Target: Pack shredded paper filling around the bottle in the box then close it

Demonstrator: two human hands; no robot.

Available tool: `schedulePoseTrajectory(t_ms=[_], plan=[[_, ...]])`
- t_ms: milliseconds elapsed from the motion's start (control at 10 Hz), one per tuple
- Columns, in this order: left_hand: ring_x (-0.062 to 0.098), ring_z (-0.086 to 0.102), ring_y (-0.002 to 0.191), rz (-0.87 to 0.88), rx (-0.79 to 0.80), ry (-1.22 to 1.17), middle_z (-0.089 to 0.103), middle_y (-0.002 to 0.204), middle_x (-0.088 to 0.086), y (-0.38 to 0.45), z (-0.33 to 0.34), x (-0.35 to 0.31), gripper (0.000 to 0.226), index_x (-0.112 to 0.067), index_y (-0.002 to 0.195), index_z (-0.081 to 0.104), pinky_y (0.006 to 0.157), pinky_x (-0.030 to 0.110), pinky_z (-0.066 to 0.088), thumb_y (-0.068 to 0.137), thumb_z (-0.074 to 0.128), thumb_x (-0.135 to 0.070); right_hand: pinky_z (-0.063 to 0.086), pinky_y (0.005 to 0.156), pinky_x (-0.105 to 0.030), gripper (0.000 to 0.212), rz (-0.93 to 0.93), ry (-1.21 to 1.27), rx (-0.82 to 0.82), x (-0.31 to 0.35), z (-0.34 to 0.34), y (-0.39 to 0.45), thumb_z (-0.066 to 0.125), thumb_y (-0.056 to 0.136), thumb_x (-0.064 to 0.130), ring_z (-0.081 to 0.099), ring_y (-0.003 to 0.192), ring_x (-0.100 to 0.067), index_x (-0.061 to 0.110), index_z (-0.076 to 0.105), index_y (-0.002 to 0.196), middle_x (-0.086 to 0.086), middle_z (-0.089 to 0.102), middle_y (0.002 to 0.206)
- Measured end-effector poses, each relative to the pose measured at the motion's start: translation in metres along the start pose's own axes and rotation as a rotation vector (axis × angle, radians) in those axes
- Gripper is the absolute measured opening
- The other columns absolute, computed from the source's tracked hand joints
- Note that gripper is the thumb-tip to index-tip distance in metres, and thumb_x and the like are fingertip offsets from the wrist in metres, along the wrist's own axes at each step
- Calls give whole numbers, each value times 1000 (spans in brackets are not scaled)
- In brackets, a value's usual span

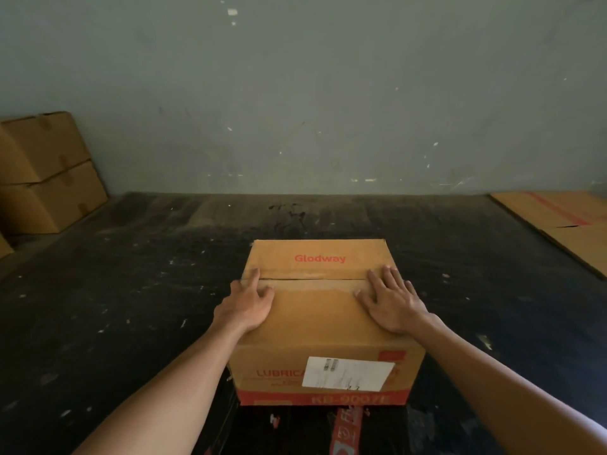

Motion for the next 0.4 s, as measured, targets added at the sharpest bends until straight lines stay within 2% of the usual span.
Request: schedulePoseTrajectory(t_ms=[100, 200, 300, 400], plan=[[41, 10, 148, -31, 13, 38, 1, 165, 11, 6, -1, -2, 69, -40, 154, -5, 113, 57, 26, 95, 21, -64, 3, 119, -56, 79, 26, -8, 47, 2, -6, 2, 23, 93, 70, -10, 150, -28, 28, 1, 156, -7, -11, 164], [42, 1, 149, 71, -118, 183, -3, 165, 13, -1, 0, -12, 61, -29, 155, 15, 117, 60, 16, 99, 23, -52, 0, 115, -64, 76, 34, -17, 74, 4, -11, -1, 28, 94, 67, -7, 150, -29, 29, 6, 156, -6, -6, 165], [36, 6, 150, 298, -262, 304, 9, 164, 13, -21, -9, -33, 52, -26, 148, 37, 120, 58, 7, 101, 28, -46, -5, 113, -67, 70, 23, -27, 10, 12, -23, -13, 31, 96, 60, -3, 151, -28, 28, 11, 155, -6, 2, 165], [27, 9, 151, 488, -340, 238, 19, 163, 1, -54, 1, -49, 46, -33, 143, 42, 121, 54, 4, 99, 35, -46, -12, 113, -64, 70, -72, 5, -137, 27, -16, -43, 32, 97, 57, -2, 151, -24, 30, 5, 156, -2, 5, 165]])
Point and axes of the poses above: each hand's wrist, its own y-axis towards the middle knuckle, its own z-axis out of the palm, x = y × z, the point moved 4 cm from there along y, towards the middle knuckle
